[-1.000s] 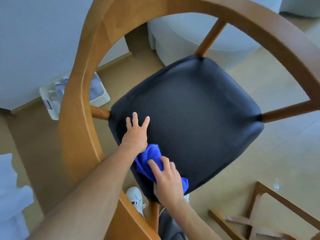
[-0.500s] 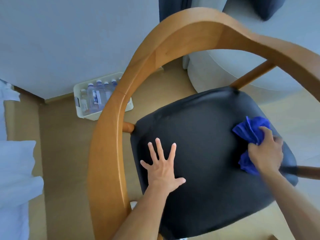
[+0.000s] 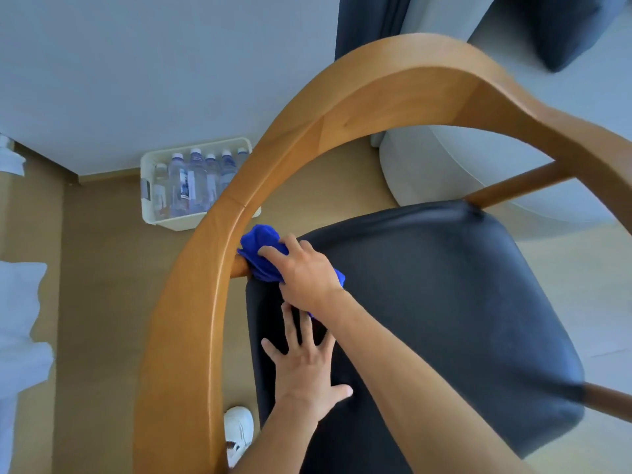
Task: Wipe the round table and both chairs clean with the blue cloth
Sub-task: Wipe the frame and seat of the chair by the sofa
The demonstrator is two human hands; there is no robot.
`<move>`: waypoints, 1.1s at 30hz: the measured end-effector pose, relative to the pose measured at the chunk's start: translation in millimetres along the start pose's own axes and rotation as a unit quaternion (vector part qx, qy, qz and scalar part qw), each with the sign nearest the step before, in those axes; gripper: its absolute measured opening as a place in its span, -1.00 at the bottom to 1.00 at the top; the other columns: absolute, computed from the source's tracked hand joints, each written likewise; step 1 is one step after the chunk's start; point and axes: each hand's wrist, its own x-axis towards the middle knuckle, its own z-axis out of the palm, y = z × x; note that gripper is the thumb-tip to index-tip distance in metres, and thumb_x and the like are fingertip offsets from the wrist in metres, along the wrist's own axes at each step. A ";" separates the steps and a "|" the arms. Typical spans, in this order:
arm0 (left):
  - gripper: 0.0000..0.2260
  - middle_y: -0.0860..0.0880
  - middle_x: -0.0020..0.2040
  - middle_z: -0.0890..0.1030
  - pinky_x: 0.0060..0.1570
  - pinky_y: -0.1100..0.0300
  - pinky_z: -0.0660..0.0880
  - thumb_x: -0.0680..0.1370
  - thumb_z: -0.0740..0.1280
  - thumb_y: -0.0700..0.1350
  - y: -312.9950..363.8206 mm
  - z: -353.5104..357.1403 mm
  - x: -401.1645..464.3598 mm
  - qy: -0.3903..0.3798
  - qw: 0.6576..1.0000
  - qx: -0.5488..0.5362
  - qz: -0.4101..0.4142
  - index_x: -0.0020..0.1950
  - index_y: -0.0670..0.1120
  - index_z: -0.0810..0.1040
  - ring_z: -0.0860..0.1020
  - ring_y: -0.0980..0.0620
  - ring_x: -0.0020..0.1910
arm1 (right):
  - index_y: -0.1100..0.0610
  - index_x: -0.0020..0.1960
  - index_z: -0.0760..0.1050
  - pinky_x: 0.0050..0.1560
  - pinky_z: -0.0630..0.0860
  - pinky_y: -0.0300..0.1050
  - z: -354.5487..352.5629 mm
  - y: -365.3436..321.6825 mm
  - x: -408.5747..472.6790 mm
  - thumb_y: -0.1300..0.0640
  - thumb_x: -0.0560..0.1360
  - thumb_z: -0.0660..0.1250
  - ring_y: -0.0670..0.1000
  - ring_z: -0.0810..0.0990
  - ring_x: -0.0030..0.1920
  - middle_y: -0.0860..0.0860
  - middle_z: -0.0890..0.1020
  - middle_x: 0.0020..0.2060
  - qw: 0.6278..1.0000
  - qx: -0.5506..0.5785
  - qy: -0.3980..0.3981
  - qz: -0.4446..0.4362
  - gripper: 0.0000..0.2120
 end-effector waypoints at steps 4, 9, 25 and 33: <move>0.10 -0.18 0.33 -0.67 0.32 -0.43 0.07 0.34 0.30 0.42 -0.1 3.6 0.4 0.027 1.000 0.000 -0.014 0.36 0.20 -0.59 -0.59 -0.30 0.34 | -0.02 0.36 0.34 -0.17 0.42 -0.04 -22.1 60.2 -4.6 0.23 0.49 0.26 0.17 0.46 0.03 0.11 0.38 0.24 0.998 -0.068 0.016 -0.007 -0.54; 0.13 -0.18 0.35 -0.65 0.32 -0.41 0.13 0.32 0.30 0.44 0.4 6.0 0.4 0.051 0.999 -0.001 -0.013 0.30 0.21 -0.66 -0.60 -0.29 0.33 | -0.02 0.33 0.40 -0.17 0.45 0.01 -66.1 178.2 -61.9 0.28 0.44 0.26 0.21 0.46 0.08 0.12 0.41 0.22 0.969 -0.084 0.115 0.200 -0.51; 0.11 -0.18 0.38 -0.61 0.29 -0.44 0.15 0.32 0.38 0.38 1.3 -5.3 -0.2 0.026 1.000 0.004 -0.013 0.47 0.20 -0.44 -0.48 -0.33 0.41 | 0.00 0.25 0.50 -0.11 0.51 -0.05 41.6 32.3 -270.5 0.34 0.30 0.38 0.11 0.54 0.05 0.03 0.45 0.22 0.847 0.139 0.177 0.482 -0.44; -0.38 -0.07 0.56 0.06 0.36 -0.09 0.30 0.56 0.23 0.09 4.7 -71.1 -42.2 -0.065 0.996 -0.058 0.012 0.56 0.07 0.03 0.10 -0.14 0.51 | -0.18 0.17 0.45 -0.07 0.48 -0.33 -6.2 -10.0 -313.5 0.34 0.35 0.28 -0.10 0.57 -0.10 -0.10 0.58 0.01 0.720 0.471 0.155 0.485 -0.46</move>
